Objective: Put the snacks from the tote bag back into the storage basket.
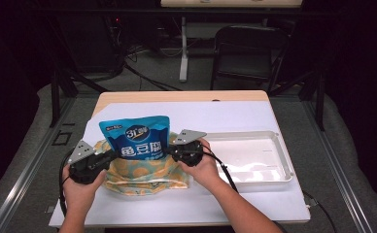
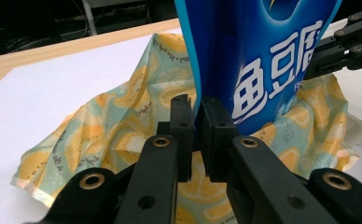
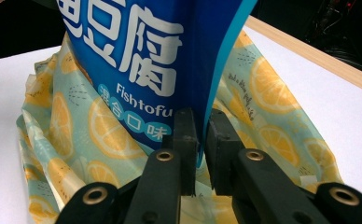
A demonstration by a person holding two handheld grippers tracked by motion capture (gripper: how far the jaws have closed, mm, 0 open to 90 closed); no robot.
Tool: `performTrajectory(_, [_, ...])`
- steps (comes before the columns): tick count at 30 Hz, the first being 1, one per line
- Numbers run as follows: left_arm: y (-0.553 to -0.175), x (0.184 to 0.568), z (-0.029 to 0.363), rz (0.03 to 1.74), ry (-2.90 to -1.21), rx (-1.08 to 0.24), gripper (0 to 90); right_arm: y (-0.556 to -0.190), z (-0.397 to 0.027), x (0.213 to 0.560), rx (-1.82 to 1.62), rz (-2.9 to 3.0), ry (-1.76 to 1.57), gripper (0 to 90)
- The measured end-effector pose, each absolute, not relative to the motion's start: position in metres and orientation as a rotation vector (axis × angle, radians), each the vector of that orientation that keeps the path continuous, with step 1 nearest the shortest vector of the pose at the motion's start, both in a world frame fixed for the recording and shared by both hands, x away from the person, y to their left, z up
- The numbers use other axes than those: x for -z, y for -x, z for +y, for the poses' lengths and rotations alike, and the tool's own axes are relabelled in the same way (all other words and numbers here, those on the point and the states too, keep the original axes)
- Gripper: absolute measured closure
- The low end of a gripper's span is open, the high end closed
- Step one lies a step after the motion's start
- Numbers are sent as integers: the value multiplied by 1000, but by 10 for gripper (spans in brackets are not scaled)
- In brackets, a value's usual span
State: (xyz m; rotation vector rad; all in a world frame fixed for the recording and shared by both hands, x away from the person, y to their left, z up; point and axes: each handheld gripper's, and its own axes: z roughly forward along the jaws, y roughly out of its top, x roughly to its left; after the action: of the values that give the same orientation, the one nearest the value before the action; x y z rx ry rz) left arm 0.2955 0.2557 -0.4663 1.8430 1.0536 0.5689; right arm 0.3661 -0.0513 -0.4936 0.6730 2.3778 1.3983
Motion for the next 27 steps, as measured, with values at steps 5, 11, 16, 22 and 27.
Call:
performTrajectory(5, [-295, 466, 255, 1047, -1848, -580, 862, -365, -50, 494, -1390, 2371, -663, 890])
performTrajectory(11, [-295, 467, 256, 1046, -1845, -583, 890, -363, -50, 494, -1387, 2358, -657, 900])
performTrajectory(16, [-295, 467, 256, 1048, -1839, -580, 900, -362, -50, 495, -1395, 2351, -671, 900])
performTrajectory(22, [-295, 468, 257, 1054, -1832, -572, 900, -362, -51, 495, -1406, 2355, -686, 900])
performTrajectory(27, [-294, 468, 258, 1057, -1823, -571, 900, -361, -51, 495, -1413, 2351, -691, 900])
